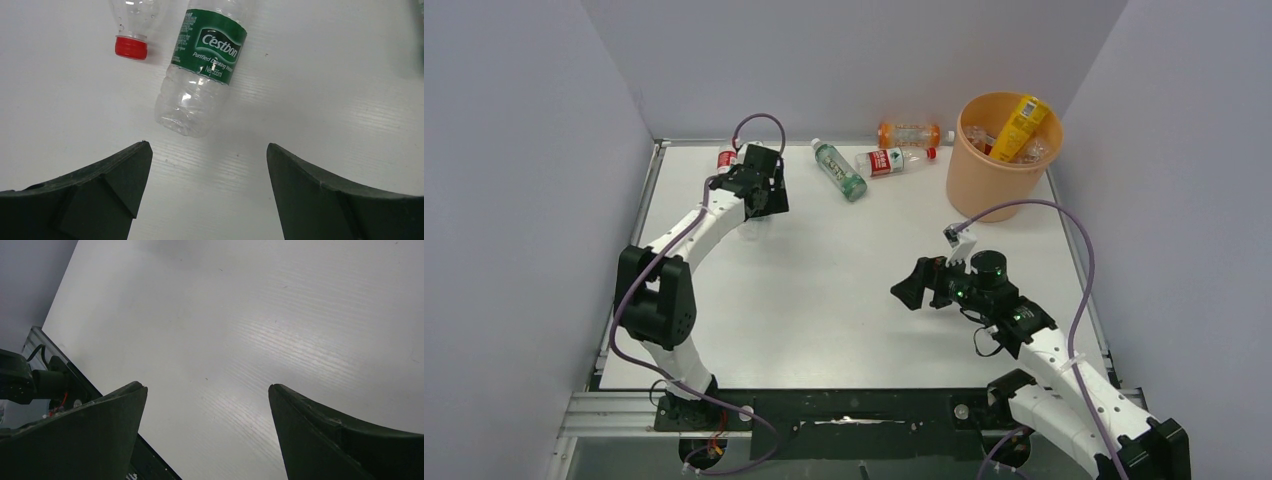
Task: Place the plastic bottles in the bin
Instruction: Pick up the plastic bottle at the center of the board.
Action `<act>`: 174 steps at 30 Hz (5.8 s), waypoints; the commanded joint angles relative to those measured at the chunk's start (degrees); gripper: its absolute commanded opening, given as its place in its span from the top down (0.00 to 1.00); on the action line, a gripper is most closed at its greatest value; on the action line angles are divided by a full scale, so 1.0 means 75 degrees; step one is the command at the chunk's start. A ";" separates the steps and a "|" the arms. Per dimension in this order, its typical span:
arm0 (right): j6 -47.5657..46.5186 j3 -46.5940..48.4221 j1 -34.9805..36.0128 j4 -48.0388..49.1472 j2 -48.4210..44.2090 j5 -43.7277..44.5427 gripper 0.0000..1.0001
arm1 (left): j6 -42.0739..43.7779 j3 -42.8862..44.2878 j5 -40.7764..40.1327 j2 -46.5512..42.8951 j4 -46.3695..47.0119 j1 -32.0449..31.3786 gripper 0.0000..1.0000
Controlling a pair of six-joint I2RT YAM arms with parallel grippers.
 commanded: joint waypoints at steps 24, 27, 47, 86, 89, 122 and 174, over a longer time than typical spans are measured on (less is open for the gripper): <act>0.0279 0.0338 0.0073 -0.0486 0.0294 0.0539 0.02 | 0.1646 0.0109 0.1696 0.0388 0.1115 0.1203 0.14; 0.0280 0.0362 0.0073 -0.0452 0.0346 0.0548 0.02 | 0.1563 0.0072 0.1816 0.0636 0.1246 0.1186 0.15; 0.0246 0.0074 0.0073 -0.0247 0.0205 0.0444 0.02 | 0.1446 0.0615 0.0789 0.1914 0.0995 0.0501 0.15; 0.0572 -0.0459 0.0112 -0.0138 0.0077 0.0415 0.02 | -0.0634 -0.2188 0.2335 -0.2171 0.0553 -0.2434 0.53; 0.0602 -0.0447 0.0124 -0.0080 0.0203 0.0442 0.02 | -0.0686 -0.2406 0.2423 -0.2375 0.0653 -0.2554 0.53; 0.1350 0.0214 0.0140 0.0552 0.0931 -0.0328 0.02 | -0.1502 -0.3251 0.2688 -0.4132 0.0952 -0.3296 0.53; 0.4256 0.0034 -0.0811 0.6104 0.3350 -0.2737 0.02 | -0.1150 -0.3217 0.3793 -0.3252 0.2967 -0.4920 0.53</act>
